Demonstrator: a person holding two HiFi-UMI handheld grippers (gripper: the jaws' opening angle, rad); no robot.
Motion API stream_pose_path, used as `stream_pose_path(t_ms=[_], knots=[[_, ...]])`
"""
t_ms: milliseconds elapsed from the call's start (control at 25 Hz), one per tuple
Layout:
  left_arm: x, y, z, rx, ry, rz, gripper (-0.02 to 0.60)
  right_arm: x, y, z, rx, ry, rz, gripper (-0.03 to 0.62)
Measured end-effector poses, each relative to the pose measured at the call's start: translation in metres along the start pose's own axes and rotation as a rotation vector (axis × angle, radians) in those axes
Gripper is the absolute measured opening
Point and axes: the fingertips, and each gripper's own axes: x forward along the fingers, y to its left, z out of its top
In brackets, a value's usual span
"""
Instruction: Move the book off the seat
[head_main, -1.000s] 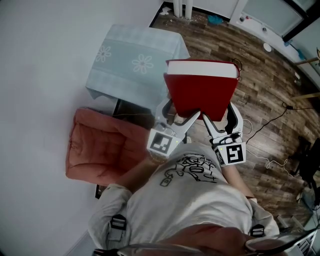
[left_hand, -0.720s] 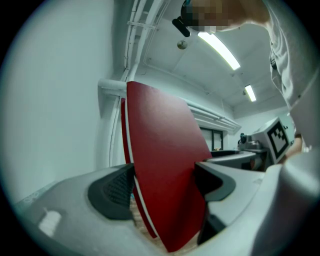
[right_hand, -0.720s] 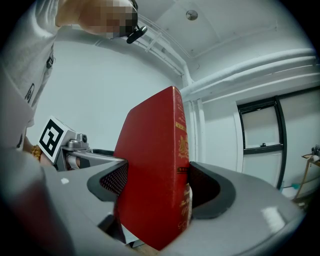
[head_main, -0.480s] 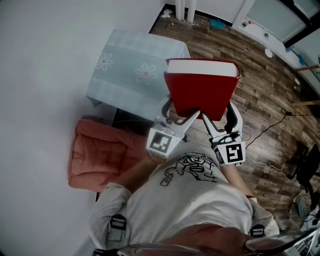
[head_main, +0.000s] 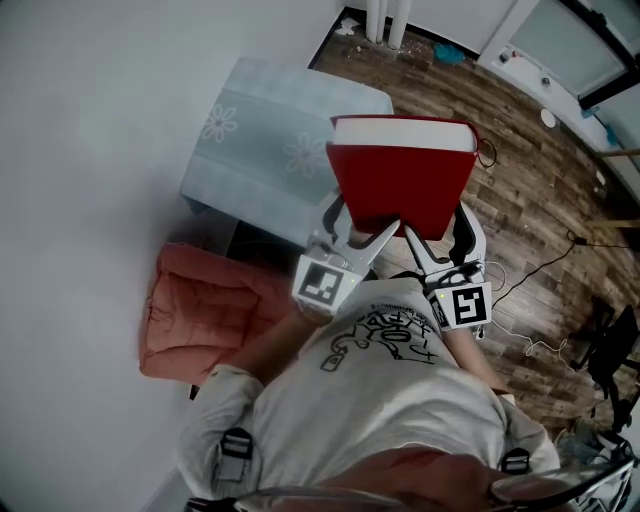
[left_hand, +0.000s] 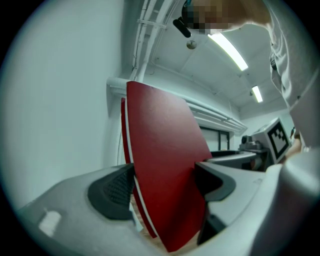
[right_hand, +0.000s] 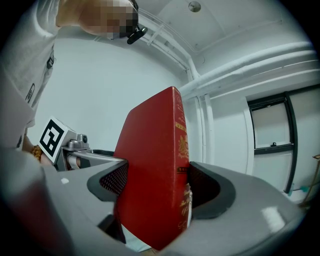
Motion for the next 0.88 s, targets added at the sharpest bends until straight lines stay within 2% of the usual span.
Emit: stream_pose_path(t_ms=[360, 600, 880], knots=[[-0.017, 0.03, -0.009, -0.021, -0.003, 0.115, 0.367, 0.034, 0.018, -0.003, 0.021, -0.004, 0.095, 0.385], [-0.032, 0.052, -0.01, -0.04, 0.004, 0.243, 0.365, 0.057, 0.033, -0.01, 0.009, 0.025, 0.236, 0.385], [-0.053, 0.085, -0.016, -0.06, -0.013, 0.436, 0.367, 0.096, 0.055, -0.014, -0.01, 0.031, 0.431, 0.387]])
